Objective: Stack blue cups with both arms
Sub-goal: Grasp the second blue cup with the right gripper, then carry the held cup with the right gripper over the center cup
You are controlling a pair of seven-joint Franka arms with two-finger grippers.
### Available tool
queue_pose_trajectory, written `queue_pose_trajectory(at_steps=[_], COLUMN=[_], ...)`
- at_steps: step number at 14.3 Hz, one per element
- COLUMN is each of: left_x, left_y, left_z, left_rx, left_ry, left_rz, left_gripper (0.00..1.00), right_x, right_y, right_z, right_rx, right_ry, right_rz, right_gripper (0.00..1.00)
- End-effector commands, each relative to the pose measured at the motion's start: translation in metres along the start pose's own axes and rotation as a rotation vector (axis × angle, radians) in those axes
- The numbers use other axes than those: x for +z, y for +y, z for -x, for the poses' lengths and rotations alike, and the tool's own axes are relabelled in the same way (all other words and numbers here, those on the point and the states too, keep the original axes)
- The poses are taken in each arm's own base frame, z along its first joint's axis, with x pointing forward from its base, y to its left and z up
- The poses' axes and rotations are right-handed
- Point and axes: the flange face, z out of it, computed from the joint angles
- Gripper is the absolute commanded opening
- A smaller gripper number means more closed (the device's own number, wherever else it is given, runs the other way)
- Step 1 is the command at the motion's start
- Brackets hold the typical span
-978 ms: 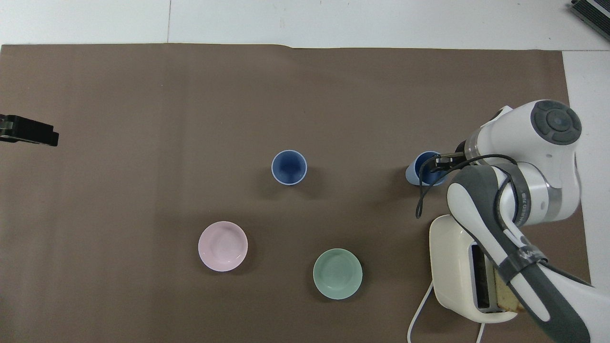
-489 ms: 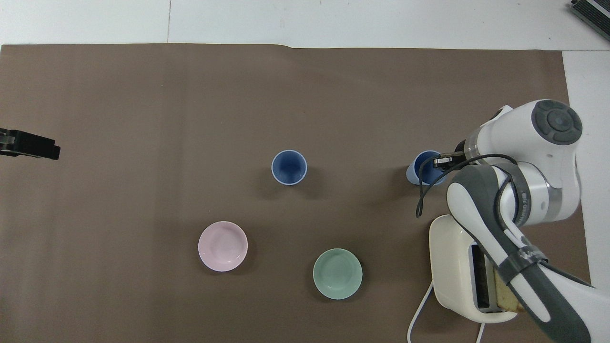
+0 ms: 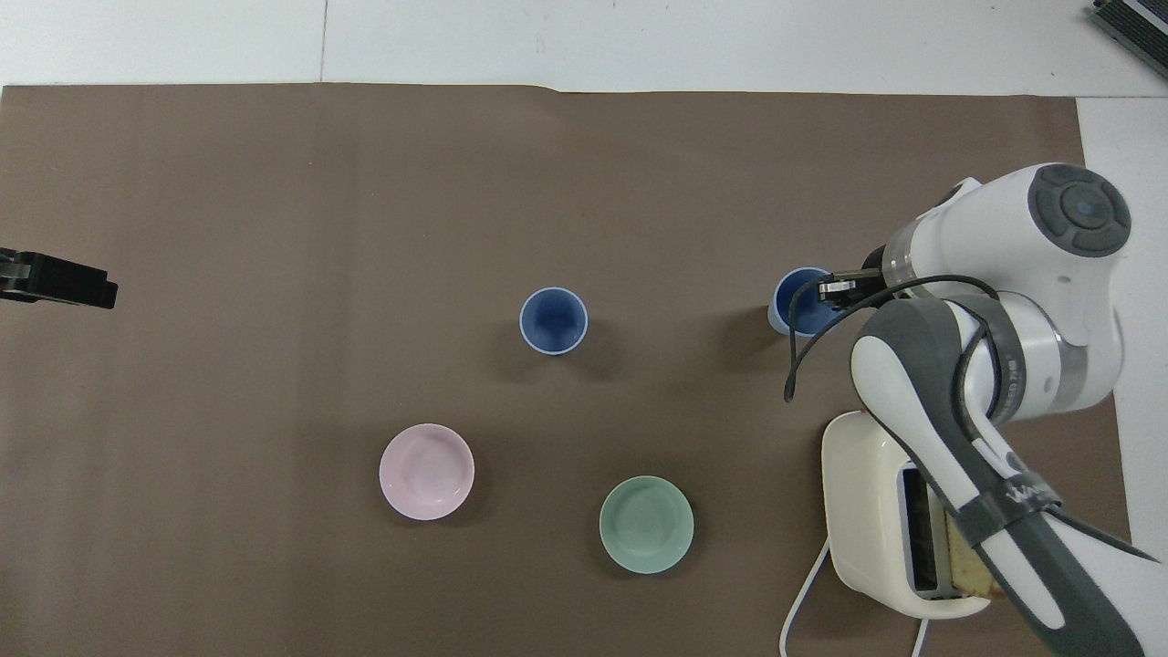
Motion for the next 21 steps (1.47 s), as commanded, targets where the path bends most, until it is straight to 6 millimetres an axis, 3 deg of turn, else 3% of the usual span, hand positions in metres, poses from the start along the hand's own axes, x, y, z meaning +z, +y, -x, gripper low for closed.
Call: queue_pose_trajectory(at_steps=[1,4,7,9,13,17,21], left_x=[-0.003,-0.001,-0.001,0.0,0.0,-0.002,-0.002], left_y=[0.002,-0.001,0.001,0.003,0.0,-0.001,-0.003], left_z=[0.006,0.009,0.011,0.011,0.01,0.009,0.012], left_rx=[0.012,-0.01,-0.011,-0.01,-0.007,-0.013,-0.052], left_ry=[0.008,-0.01,-0.013,-0.013,-0.005,-0.002,-0.011], left_rz=[0.013,0.019,0.021,0.021,0.02,0.019,0.029], left_gripper=[1.0,1.0,1.0,1.0,1.0,1.0,1.0], right_x=[-0.039,-0.073,-0.082,-0.093,-0.096,-0.062,-0.051], right_y=[-0.026,-0.078,-0.146,-0.18,-0.256,-0.281,-0.271], right_z=[-0.012,-0.015,-0.008,-0.006,0.031,0.037,0.034], right_rx=[0.067,0.158,0.221,0.244,0.151,0.13,0.144], right_ry=[0.023,0.063,0.073,0.085,0.054,0.02,0.005], right_rz=[-0.032,-0.076,-0.106,-0.143,-0.199,-0.179,-0.165], right_gripper=[0.0,0.0,0.0,0.0,0.0,0.0,0.0])
